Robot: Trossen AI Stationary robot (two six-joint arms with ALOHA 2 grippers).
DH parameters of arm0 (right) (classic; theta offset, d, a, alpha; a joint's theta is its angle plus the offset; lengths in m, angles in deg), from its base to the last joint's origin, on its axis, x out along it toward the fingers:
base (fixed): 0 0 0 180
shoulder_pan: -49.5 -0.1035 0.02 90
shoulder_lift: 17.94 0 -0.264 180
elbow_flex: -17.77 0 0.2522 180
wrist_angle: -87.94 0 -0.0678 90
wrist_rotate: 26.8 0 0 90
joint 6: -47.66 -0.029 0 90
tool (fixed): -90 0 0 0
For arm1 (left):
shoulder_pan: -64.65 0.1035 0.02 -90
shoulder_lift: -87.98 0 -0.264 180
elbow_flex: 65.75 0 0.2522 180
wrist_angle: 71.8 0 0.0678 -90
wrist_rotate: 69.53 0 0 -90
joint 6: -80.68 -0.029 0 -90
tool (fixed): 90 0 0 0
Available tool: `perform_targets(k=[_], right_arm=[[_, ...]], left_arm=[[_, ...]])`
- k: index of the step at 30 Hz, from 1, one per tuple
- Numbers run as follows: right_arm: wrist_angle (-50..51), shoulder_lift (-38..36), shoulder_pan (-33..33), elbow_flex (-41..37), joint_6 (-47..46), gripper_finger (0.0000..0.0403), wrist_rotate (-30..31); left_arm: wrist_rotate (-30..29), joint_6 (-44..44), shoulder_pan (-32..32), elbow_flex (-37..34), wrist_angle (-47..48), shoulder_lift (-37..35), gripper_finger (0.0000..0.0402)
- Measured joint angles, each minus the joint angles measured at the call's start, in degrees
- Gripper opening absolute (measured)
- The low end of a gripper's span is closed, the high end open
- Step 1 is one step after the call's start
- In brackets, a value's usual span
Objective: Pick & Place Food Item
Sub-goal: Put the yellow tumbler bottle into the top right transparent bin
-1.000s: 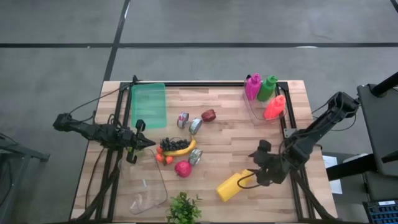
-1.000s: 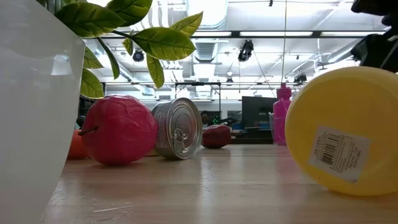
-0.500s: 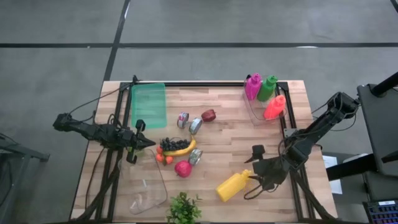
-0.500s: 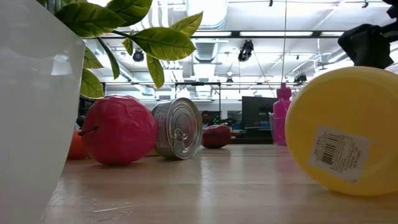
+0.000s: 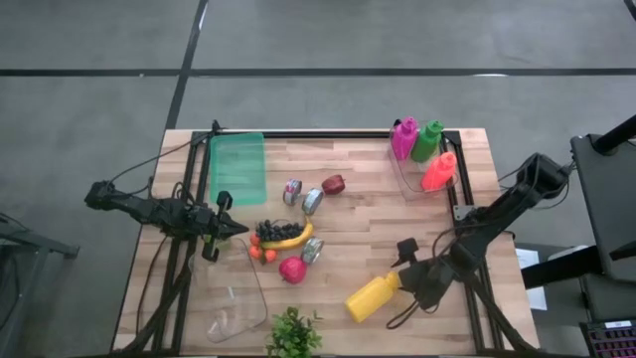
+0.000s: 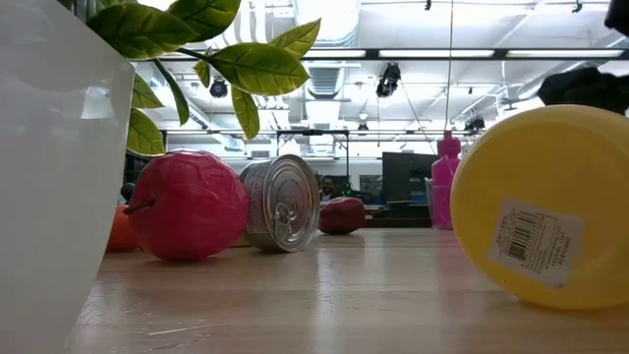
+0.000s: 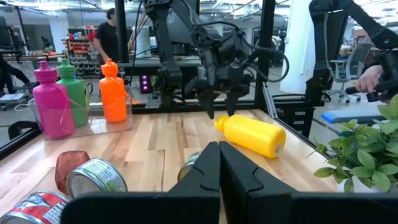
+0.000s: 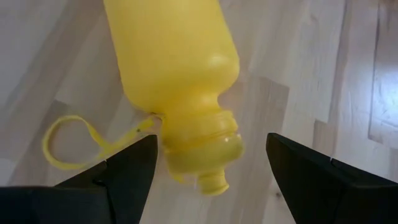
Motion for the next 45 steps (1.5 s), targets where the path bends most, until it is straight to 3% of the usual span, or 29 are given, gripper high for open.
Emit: perform_targets(k=[14, 45], right_arm=[[-4.60, 5.25, 0.00, 0.00, 5.66, 0.0297, 0.46], [-7.04, 4.75, 0.00, 0.00, 0.95, 0.0297, 2.08]], left_arm=[[0.00, 0.00, 0.02, -0.01, -0.01, -0.01, 0.0000], [0.00, 0.00, 0.00, -0.01, 0.00, 0.00, 0.0000]])
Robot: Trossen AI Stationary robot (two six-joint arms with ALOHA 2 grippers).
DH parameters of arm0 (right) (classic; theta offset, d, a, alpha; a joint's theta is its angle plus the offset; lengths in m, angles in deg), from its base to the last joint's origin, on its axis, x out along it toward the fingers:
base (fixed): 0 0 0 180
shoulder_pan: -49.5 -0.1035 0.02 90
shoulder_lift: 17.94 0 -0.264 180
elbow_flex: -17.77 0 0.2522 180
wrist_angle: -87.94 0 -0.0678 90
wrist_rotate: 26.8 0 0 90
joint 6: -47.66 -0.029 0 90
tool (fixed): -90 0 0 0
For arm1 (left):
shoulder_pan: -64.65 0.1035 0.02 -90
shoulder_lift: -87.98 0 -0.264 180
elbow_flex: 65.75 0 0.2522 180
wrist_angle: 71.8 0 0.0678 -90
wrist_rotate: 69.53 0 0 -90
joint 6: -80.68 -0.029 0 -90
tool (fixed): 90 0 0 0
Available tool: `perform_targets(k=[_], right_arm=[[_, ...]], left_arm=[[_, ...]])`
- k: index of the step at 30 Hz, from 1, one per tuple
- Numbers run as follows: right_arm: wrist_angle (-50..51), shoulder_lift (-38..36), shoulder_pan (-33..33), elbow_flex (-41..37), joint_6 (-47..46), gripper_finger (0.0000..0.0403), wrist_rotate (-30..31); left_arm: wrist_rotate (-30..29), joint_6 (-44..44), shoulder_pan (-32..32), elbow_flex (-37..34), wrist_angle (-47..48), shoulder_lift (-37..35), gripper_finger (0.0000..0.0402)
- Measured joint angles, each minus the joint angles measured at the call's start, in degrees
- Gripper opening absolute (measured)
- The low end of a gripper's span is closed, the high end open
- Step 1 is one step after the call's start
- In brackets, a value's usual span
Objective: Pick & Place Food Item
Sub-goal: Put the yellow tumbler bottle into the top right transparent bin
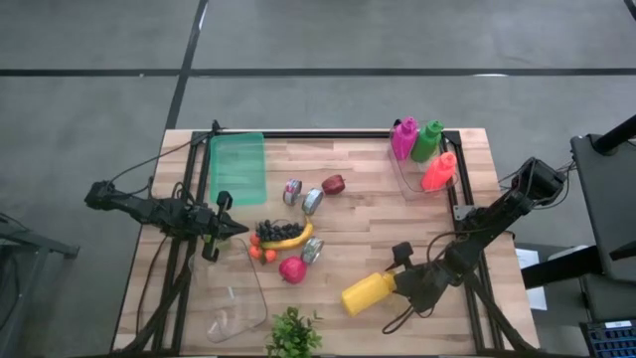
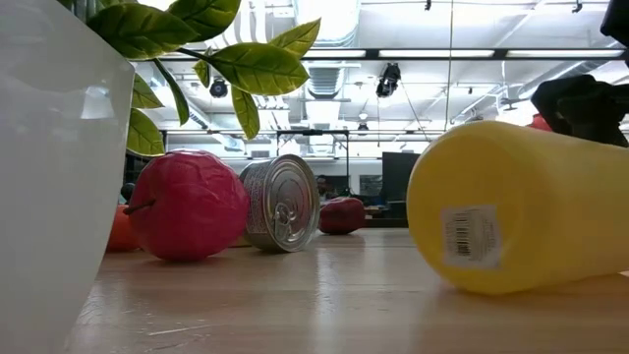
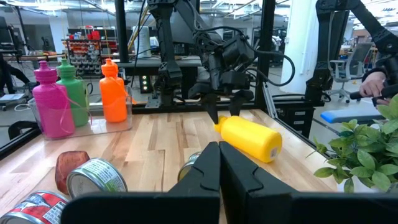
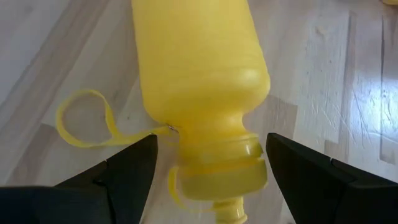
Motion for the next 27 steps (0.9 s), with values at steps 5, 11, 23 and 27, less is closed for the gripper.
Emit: perform_targets(k=[5, 11, 23, 27], right_arm=[[-0.35, 0.02, 0.00, 0.00, 0.06, 0.0295, -0.17], [-0.28, 0.04, 0.00, 0.00, 0.01, 0.0247, -0.04], [-0.37, 0.04, 0.00, -0.26, -0.14, 0.0172, 0.30], [-0.41, 0.04, 0.00, -0.33, -0.14, 0.0171, 0.33]], left_arm=[[0.00, 0.00, 0.02, -0.01, 0.00, 0.00, 0.0000], [0.00, 0.00, 0.00, 0.00, -0.01, 0.00, 0.0000], [0.00, 0.00, 0.02, 0.00, 0.00, 0.00, 0.0000], [0.00, 0.00, 0.00, -0.01, 0.00, -0.02, 0.0000]])
